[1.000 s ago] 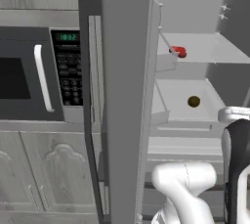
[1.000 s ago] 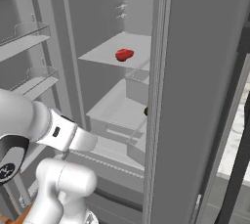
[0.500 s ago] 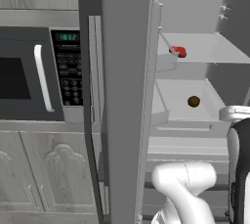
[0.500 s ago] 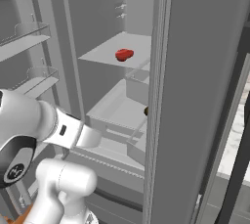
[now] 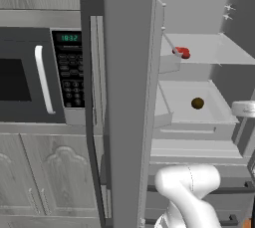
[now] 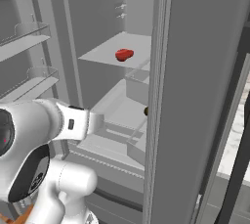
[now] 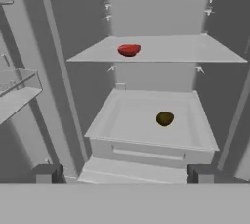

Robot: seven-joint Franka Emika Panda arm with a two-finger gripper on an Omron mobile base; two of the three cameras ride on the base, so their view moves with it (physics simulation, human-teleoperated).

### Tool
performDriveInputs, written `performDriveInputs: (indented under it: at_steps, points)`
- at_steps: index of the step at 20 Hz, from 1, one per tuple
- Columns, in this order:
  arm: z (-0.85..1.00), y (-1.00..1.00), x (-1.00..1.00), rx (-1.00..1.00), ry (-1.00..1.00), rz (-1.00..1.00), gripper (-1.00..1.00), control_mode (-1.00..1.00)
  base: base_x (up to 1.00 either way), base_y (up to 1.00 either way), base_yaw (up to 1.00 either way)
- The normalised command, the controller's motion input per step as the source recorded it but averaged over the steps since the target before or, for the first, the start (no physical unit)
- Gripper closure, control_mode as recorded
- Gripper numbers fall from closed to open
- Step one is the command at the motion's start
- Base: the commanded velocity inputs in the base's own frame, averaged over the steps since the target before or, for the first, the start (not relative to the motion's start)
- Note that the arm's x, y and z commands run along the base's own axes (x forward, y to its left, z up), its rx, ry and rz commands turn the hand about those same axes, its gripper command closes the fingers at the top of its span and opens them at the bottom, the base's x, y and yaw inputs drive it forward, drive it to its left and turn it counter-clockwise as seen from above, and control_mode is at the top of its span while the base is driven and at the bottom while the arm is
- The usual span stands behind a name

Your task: Take the cheese, steak, and avocado from the fridge and place them on the plate on the dining counter to create an appetizer plate.

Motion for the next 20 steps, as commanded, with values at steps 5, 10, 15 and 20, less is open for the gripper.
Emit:
performDriveInputs:
  at_steps: [5,10,15,20]
  points:
    - [0.46,0.29,0.57,-0.04,-0.08,0.08,-1.0,-1.0,0.0,0.0,0.0]
    - [0.36,0.17,0.68,-0.03,0.03,0.01,-1.0,-1.0,0.0,0.0,0.0]
    - [0.25,0.0,0.53,0.0,0.16,0.0,-1.0,-1.0,0.0,0.0,0.0]
    - [0.01,-0.1,0.33,0.0,0.11,-0.01,-1.0,-1.0,0.0,0.0,0.0]
